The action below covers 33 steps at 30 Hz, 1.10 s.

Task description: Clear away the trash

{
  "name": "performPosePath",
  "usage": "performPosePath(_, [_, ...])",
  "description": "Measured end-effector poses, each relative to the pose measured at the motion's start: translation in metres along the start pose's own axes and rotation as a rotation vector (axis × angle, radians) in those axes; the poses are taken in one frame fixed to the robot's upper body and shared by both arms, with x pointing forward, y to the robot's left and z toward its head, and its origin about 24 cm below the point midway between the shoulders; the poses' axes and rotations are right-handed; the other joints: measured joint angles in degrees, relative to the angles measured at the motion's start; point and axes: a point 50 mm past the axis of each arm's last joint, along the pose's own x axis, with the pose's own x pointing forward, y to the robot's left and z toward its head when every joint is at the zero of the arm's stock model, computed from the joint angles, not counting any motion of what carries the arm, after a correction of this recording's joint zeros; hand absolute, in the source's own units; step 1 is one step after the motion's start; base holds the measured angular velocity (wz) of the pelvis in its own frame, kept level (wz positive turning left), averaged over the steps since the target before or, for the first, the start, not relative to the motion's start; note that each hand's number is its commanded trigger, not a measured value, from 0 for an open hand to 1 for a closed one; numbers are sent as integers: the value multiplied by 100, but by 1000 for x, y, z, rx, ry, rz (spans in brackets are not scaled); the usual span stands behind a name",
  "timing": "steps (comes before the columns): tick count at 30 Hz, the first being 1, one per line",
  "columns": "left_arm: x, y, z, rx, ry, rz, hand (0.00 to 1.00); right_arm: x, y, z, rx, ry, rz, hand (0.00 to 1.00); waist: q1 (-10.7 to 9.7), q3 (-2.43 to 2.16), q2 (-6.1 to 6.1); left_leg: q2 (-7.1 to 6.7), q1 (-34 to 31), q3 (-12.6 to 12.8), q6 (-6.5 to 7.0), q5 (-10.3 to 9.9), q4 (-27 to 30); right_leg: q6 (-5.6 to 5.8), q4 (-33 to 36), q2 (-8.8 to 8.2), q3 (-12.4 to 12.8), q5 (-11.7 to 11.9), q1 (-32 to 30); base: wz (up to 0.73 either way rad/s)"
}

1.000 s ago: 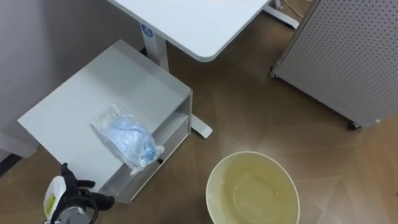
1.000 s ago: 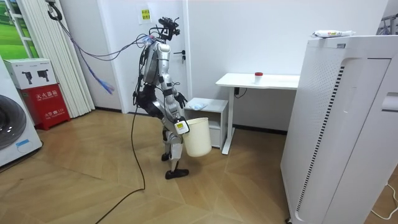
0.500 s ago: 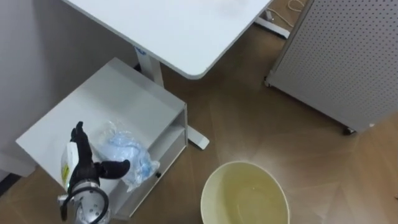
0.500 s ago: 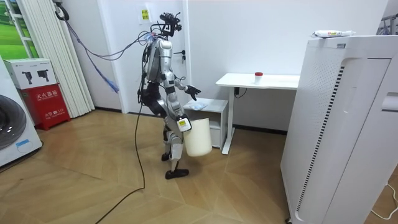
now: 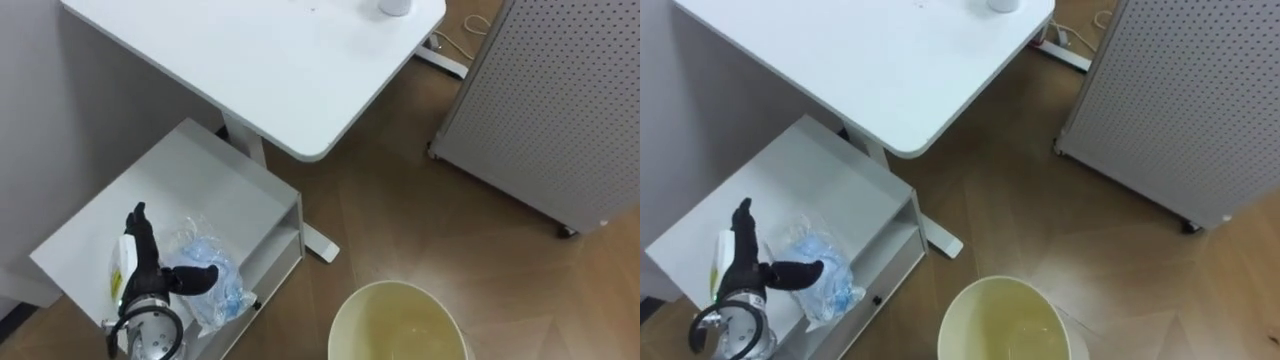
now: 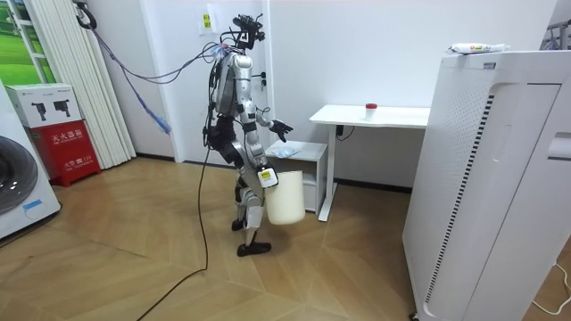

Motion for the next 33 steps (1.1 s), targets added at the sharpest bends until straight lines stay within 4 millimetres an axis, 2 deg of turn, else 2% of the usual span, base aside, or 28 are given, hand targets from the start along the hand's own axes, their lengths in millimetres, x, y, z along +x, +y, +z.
performPosePath(9, [-2,-2,-9,38,41,-57,0,0,-3,0,0,10,6,100,-47,-7,7,7,25,6,-6,-4,-29,-1,-7,-8,-18,-6,19,0])
performPosePath(11, [-2,-2,-12,59,59,-70,0,0,0,3,0,-3,16,100,-137,-49,17,-1,-88,6,-4,-3,1,-1,35,-26,-21,-6,-100,0])
performPosePath(12, [-1,-2,-13,75,59,-80,0,0,0,4,-1,-6,17,100,-149,-51,14,-10,-111,7,-3,-1,13,-2,52,-42,-27,-5,-129,0])
performPosePath(22, [-6,-9,-33,277,162,-265,0,1,1,8,-2,-17,28,100,-444,-50,11,-15,-313,6,0,4,23,-11,118,-74,-81,-22,-337,0])
performPosePath(28, [-8,-11,-39,354,186,-335,0,1,3,9,-1,-17,33,100,-443,-45,3,-12,-371,7,-1,3,22,-16,93,-71,-98,-26,-398,0])
performPosePath(29, [-8,-11,-39,358,187,-338,7,1,4,10,-1,-21,37,100,-443,-43,1,-13,-377,9,-2,2,21,-20,93,-72,-98,-29,-411,0])
performPosePath(30, [-8,-11,-39,358,188,-338,75,1,4,10,-1,-22,38,100,-446,-43,1,-13,-388,9,-3,2,21,-23,95,-73,-98,-35,-421,0])
performPosePath(31, [-8,-11,-38,360,187,-337,90,1,5,11,-1,-23,40,100,-446,-44,1,-12,-424,10,-3,2,23,-29,104,-73,-99,-43,-459,0])
performPosePath(32, [-6,-10,-36,361,185,-332,100,1,5,12,-2,-25,42,100,-445,-43,2,-10,-469,10,-8,5,24,-30,110,-72,-100,-44,-504,0])
performPosePath(33, [-6,-10,-36,362,184,-329,100,1,5,12,-2,-24,42,100,-442,-43,3,-9,-480,10,-10,7,24,-31,109,-70,-99,-44,-516,0])
